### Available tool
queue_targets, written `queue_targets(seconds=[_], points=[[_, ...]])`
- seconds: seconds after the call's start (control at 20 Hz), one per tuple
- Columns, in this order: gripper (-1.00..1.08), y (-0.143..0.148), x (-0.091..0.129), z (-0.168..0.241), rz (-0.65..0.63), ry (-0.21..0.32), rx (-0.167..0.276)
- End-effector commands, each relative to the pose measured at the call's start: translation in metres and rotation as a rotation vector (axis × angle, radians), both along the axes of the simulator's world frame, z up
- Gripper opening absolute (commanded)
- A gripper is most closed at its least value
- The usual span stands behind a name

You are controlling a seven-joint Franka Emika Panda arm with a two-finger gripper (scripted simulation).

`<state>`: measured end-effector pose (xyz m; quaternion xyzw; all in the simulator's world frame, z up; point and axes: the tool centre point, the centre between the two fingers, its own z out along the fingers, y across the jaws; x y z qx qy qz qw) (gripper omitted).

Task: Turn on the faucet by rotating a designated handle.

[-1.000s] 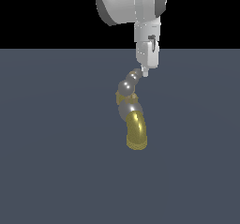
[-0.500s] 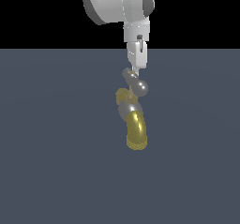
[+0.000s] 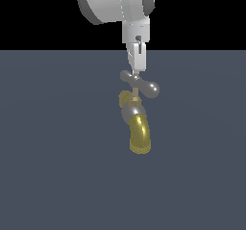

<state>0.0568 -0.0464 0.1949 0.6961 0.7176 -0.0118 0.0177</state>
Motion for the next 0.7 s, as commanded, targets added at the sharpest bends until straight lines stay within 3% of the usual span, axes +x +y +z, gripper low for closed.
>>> queue_targets(seconds=[0.0,0.65], points=[[-1.0,0.055,-0.008,0.0,0.068,0.011,0.027],[-1.0,0.111,-0.036,0.002,0.106,0.011,0.041]])
